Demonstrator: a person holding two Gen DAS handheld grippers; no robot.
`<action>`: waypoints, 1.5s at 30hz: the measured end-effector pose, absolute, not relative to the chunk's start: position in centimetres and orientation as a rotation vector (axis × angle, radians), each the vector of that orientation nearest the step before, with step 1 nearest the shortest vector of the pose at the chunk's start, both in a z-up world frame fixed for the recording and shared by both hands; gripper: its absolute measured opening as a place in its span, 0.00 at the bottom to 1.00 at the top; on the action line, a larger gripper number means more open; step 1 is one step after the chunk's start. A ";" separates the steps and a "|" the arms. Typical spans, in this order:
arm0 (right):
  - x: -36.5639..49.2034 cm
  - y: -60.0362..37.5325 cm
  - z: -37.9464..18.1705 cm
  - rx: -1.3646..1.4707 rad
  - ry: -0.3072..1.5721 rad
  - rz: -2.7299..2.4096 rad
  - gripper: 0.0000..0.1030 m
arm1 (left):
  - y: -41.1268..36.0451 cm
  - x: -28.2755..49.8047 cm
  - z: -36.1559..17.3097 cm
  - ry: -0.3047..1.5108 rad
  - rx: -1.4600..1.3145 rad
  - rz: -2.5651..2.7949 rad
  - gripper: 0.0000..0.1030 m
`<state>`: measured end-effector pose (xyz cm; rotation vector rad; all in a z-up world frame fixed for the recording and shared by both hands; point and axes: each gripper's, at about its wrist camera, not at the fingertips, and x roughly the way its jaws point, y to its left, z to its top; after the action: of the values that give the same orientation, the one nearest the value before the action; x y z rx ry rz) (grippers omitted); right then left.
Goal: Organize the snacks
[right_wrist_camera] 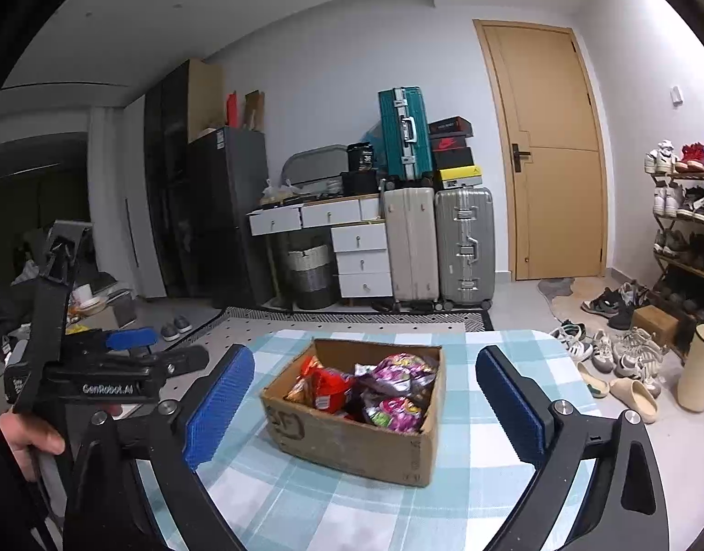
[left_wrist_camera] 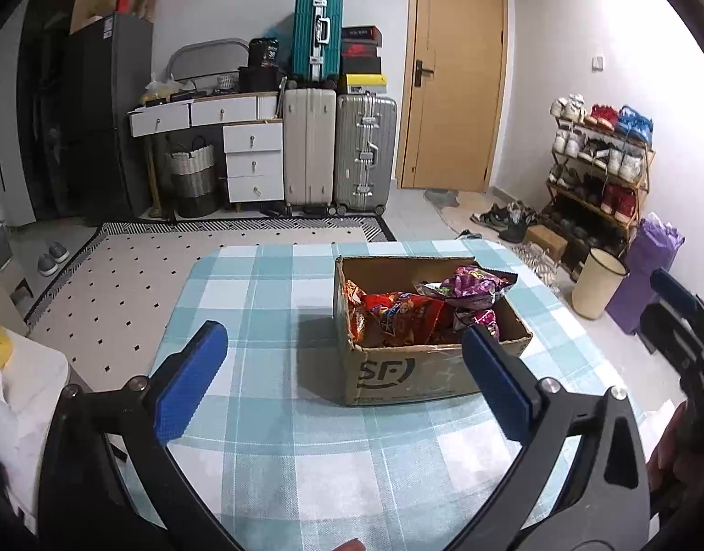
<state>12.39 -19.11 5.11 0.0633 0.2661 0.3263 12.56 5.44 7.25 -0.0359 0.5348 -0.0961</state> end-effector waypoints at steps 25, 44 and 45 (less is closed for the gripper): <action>6.9 -20.9 -2.6 -0.033 0.114 0.214 0.99 | 9.5 8.7 -2.3 0.369 0.008 0.083 0.99; 10.3 -22.5 -6.4 0.003 0.191 0.195 0.99 | 10.0 9.6 -5.7 0.307 0.011 0.092 0.99; 10.5 -22.5 -6.5 0.004 0.202 0.196 0.99 | 10.1 9.7 -5.7 0.320 0.007 0.090 0.99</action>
<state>10.54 -22.50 -6.53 0.0042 0.2021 0.1961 9.71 10.05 -5.72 0.0069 0.3196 0.0901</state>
